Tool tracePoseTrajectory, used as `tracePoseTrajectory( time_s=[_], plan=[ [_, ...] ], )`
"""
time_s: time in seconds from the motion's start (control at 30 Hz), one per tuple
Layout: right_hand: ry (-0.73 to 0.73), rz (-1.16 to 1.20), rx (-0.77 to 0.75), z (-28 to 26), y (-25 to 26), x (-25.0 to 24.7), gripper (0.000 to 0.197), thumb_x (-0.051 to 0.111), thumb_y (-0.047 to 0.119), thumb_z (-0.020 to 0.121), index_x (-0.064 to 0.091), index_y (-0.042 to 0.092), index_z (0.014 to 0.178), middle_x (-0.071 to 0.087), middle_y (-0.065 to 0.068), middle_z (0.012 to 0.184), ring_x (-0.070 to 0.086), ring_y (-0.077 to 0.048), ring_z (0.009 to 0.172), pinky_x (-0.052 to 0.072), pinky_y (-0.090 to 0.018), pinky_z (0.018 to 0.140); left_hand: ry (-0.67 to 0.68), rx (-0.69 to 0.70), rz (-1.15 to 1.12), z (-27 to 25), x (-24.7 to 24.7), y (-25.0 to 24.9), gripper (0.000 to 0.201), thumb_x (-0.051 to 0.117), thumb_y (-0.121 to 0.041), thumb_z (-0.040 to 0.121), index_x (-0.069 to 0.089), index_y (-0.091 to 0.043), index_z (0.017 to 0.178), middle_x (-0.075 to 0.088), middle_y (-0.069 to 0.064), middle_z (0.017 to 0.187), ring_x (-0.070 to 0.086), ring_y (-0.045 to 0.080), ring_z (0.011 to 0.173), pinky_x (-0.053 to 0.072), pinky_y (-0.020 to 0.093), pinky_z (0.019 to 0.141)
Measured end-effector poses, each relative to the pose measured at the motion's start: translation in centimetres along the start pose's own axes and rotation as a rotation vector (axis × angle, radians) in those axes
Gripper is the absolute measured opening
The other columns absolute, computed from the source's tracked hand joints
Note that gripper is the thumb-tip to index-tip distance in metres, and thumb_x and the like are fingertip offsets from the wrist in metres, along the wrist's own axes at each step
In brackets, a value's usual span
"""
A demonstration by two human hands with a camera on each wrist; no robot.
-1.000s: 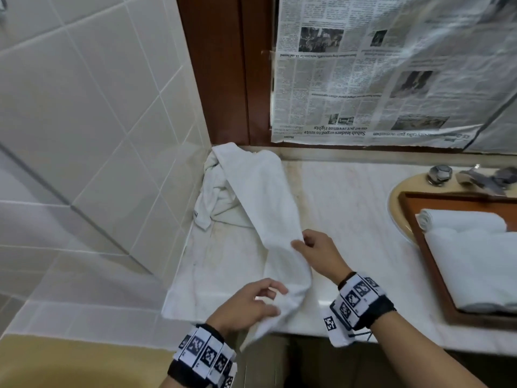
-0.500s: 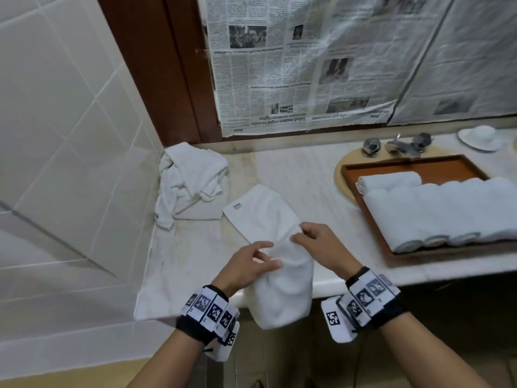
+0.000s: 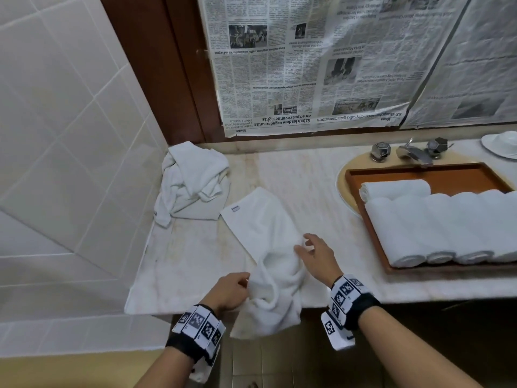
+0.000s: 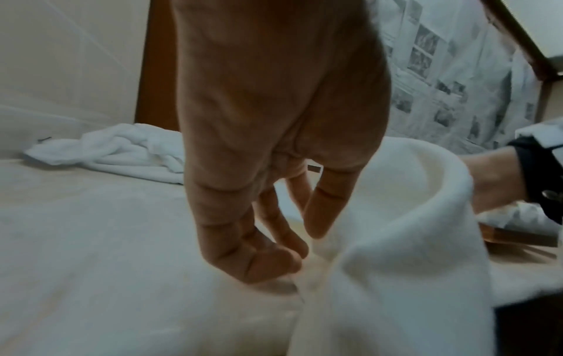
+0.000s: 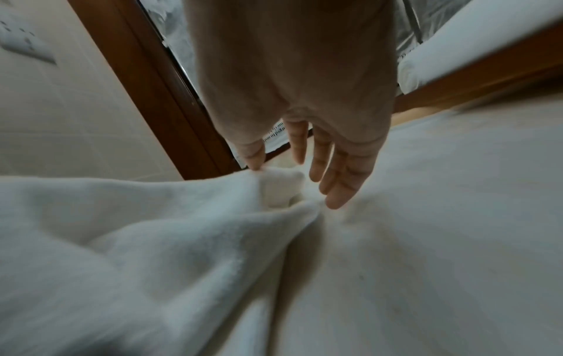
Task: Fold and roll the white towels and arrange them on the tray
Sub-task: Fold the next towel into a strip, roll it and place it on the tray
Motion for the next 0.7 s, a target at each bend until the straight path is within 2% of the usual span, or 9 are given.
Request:
tracePoseTrajectory(
  time_s=[0.07,0.13,0.2,0.27,0.37,0.5,0.63,0.7],
  plan=[
    [0.045,-0.031,0.008,1.5,0.3,0.9,0.059,0.061,0.04,0.094,0.043,0.016,0.146,0.05,-0.008,0.14,0.051,-0.021,0.121,0.037,-0.028,0.102,-0.102,-0.006,-0.07,1.2,-1.2,-0.1,0.035,0.052,-0.019,0.091,0.067,-0.039,0.116,0.068,-0.007,0.119,0.062,0.017,0.109,0.049,0.03,0.094],
    [0.085,-0.083,-0.011,2.8,0.6,1.8,0.063,0.06,0.042,0.095,0.041,0.014,0.148,0.045,-0.009,0.148,0.043,-0.025,0.134,0.031,-0.031,0.111,-0.22,-0.05,-0.166,2.6,-2.4,-0.5,0.031,0.052,-0.022,0.096,0.063,-0.033,0.123,0.065,-0.002,0.123,0.061,0.02,0.106,0.05,0.035,0.095],
    [0.109,-0.09,-0.023,3.9,0.9,2.7,0.062,0.062,0.04,0.095,0.042,0.013,0.147,0.044,-0.007,0.15,0.04,-0.024,0.138,0.029,-0.03,0.113,-0.29,-0.077,-0.202,4.3,-3.5,-1.0,0.033,0.056,-0.028,0.097,0.059,-0.025,0.13,0.062,0.002,0.125,0.058,0.02,0.108,0.048,0.033,0.096],
    [0.108,-0.092,-0.029,5.1,1.2,3.1,0.058,0.063,0.036,0.094,0.044,0.014,0.144,0.048,-0.007,0.146,0.044,-0.024,0.134,0.032,-0.027,0.107,-0.331,-0.07,-0.131,6.1,-4.6,-1.7,0.041,0.059,-0.031,0.097,0.055,-0.019,0.136,0.059,0.006,0.129,0.055,0.022,0.117,0.04,0.029,0.1],
    [0.066,-0.097,-0.041,7.2,1.6,3.1,0.052,0.067,0.034,0.092,0.05,0.016,0.138,0.056,-0.008,0.134,0.052,-0.023,0.123,0.036,-0.023,0.097,-0.391,-0.041,-0.042,9.0,-5.8,-2.2,0.053,0.065,-0.037,0.094,0.051,-0.016,0.141,0.051,0.011,0.138,0.053,0.027,0.124,0.036,0.031,0.106],
    [0.055,-0.058,-0.057,9.8,2.5,3.3,0.053,0.069,0.031,0.09,0.051,0.015,0.137,0.057,-0.008,0.128,0.056,-0.024,0.115,0.043,-0.03,0.099,-0.468,-0.078,-0.032,12.1,-6.8,-1.9,0.069,0.07,-0.037,0.09,0.041,-0.01,0.147,0.034,0.015,0.149,0.042,0.034,0.134,0.033,0.038,0.112],
    [0.071,0.011,-0.032,11.4,3.5,3.5,0.059,0.071,0.033,0.089,0.049,0.014,0.139,0.056,-0.005,0.13,0.054,-0.022,0.119,0.042,-0.031,0.102,-0.569,-0.144,-0.06,14.1,-7.5,-1.2,0.073,0.071,-0.035,0.089,0.034,-0.008,0.146,0.028,0.017,0.147,0.042,0.037,0.13,0.041,0.044,0.106],
    [0.09,0.045,-0.02,11.6,3.9,3.7,0.054,0.073,0.031,0.087,0.053,0.016,0.135,0.058,-0.001,0.121,0.055,-0.019,0.112,0.042,-0.026,0.094,-0.579,-0.17,-0.044,14.7,-7.8,-1.1,0.071,0.07,-0.036,0.089,0.035,-0.006,0.143,0.031,0.018,0.143,0.047,0.038,0.124,0.044,0.044,0.099]
  ],
)
Point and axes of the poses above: each hand's wrist, its own z-axis towards the middle knuckle, its own x-axis out of the palm, y = z × x, the point moved 2 cm from there along z, towards the middle knuckle
